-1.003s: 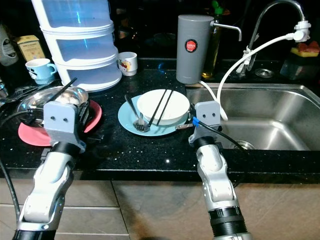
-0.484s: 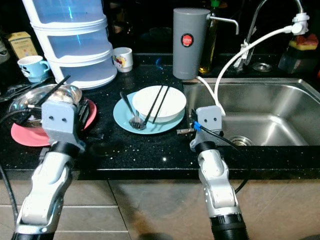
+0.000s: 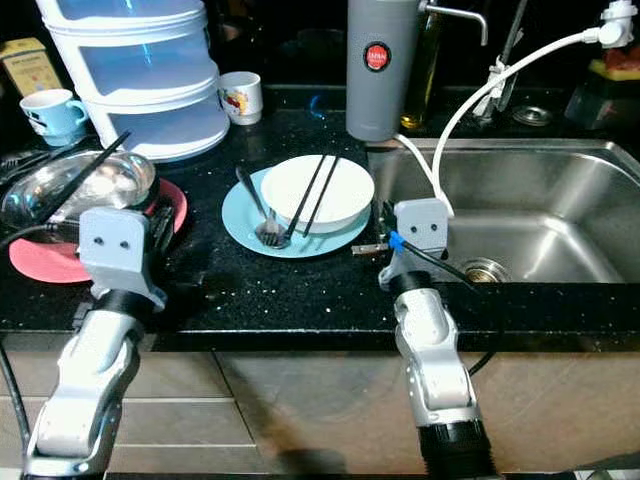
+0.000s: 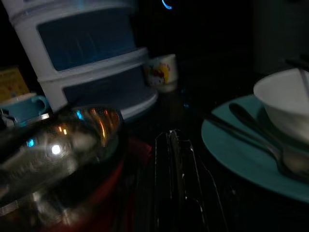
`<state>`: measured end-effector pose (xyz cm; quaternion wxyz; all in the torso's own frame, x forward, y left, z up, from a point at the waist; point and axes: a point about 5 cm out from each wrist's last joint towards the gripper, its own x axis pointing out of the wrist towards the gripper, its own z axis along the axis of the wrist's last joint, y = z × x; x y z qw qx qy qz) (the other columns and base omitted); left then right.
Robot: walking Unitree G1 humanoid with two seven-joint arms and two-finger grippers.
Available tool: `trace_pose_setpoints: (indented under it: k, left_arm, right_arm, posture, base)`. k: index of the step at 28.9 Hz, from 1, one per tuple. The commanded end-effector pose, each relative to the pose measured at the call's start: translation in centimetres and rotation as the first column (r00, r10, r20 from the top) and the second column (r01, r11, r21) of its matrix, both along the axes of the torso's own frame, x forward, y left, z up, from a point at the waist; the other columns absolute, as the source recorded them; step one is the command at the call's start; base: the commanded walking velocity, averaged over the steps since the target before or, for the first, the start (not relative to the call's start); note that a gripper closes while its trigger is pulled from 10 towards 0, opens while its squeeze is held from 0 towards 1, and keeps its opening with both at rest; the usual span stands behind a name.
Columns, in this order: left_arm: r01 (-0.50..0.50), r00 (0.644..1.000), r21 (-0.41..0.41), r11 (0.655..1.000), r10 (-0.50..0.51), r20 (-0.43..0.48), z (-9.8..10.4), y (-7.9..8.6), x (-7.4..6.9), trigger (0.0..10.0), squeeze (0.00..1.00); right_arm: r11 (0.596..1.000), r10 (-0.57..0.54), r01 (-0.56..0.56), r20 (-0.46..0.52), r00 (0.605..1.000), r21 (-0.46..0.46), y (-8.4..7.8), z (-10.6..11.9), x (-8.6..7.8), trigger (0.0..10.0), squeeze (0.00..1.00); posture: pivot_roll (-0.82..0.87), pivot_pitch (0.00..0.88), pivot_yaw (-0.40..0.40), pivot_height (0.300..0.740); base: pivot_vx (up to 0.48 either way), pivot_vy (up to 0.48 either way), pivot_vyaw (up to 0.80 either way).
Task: Kitchen organization
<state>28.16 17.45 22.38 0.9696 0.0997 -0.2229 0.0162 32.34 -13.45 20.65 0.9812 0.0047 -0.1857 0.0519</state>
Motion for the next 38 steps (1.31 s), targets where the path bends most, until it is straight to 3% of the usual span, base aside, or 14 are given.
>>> trace_pose_setpoints:
  k: [1, 4, 9, 13, 33, 38]
  left_arm:
    - [-0.002, 0.999, 0.005, 1.000, 0.002, 0.037, 0.9, 0.2, 0.1, 10.0, 0.00]
    - [0.002, 0.997, -0.004, 1.000, -0.002, 0.076, 2.0, 0.2, 0.2, 10.0, 0.00]
    - [0.048, 0.993, -0.018, 0.999, -0.046, 0.107, 3.1, -0.4, 0.3, 10.0, 0.00]
    - [0.057, 0.993, -0.024, 0.998, -0.054, 0.108, 3.1, -0.6, 0.3, 10.0, 0.00]
    - [0.071, 0.993, -0.040, 0.997, -0.066, 0.101, 2.7, -0.7, 0.6, 10.0, 0.00]
    - [0.064, 0.997, -0.042, 0.997, -0.062, 0.052, 1.9, -0.6, 0.9, 10.0, 0.00]
  right_arm:
    - [0.997, 0.019, -0.027, 0.107, 0.994, 0.074, -0.1, 2.0, -0.4, 10.0, 0.00]
    - [0.993, 0.024, -0.042, 0.164, 0.986, 0.108, -0.1, 3.3, -0.6, 10.0, 0.00]
    - [0.996, 0.018, -0.031, 0.140, 0.990, 0.089, -0.1, 3.0, -0.1, 10.0, 0.00]
    - [0.996, 0.016, -0.027, 0.128, 0.992, 0.080, -0.2, 2.8, -0.1, 10.0, 0.00]
    - [0.997, 0.031, -0.038, 0.101, 0.994, 0.068, -0.2, 2.2, 0.2, 10.0, 0.00]
    - [0.997, 0.039, -0.045, 0.088, 0.995, 0.066, 0.0, 1.9, 0.1, 10.0, 0.00]
  posture:
    - [0.02, 0.115, 0.001, 0.740]
    - [0.03, 0.106, 0.001, 0.740]
    - [0.02, 0.081, 0.003, 0.740]
    - [0.02, 0.073, 0.003, 0.740]
    - [0.01, 0.043, -0.006, 0.740]
    - [0.01, 0.050, -0.006, 0.740]
  base:
    - [0.000, 0.000, 0.00]
    - [0.000, 0.000, 0.00]
    - [0.000, 0.000, 0.00]
    - [-0.120, 0.000, 0.00]
    - [-0.459, 0.000, 0.00]
    - [0.000, 0.000, 0.00]
